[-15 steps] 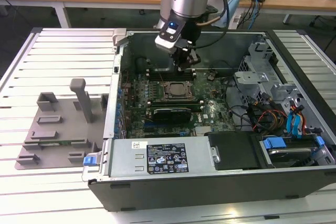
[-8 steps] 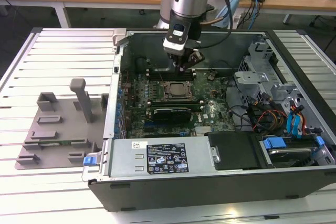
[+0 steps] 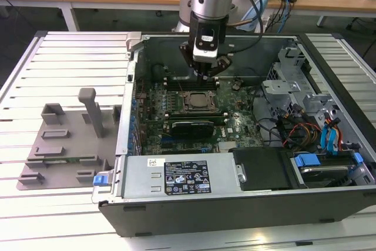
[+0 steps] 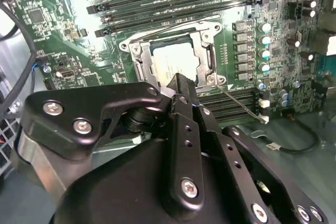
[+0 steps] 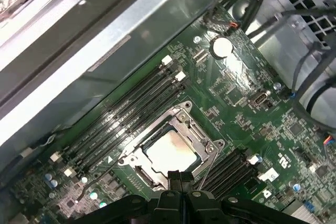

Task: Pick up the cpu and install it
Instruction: 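Install the first cpu locking lever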

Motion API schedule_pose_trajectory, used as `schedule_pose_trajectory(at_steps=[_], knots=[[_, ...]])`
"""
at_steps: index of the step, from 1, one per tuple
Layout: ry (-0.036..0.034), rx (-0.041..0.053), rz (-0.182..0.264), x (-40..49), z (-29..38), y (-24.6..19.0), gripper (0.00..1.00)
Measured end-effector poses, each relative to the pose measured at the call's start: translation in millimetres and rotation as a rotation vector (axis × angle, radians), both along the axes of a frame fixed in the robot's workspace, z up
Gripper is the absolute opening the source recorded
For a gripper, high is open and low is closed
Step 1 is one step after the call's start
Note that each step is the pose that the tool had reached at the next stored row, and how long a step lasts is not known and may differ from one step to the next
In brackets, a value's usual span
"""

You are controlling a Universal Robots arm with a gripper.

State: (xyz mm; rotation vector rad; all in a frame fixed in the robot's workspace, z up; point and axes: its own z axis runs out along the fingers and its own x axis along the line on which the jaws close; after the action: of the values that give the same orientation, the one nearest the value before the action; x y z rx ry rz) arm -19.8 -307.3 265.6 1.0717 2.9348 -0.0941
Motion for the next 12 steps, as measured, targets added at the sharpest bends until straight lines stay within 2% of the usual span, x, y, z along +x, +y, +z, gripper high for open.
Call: schedule_pose_trajectory(at_steps=[12], knots=[[0.0000,0.0000,0.193,0.0,0.0,0.0,0.11]])
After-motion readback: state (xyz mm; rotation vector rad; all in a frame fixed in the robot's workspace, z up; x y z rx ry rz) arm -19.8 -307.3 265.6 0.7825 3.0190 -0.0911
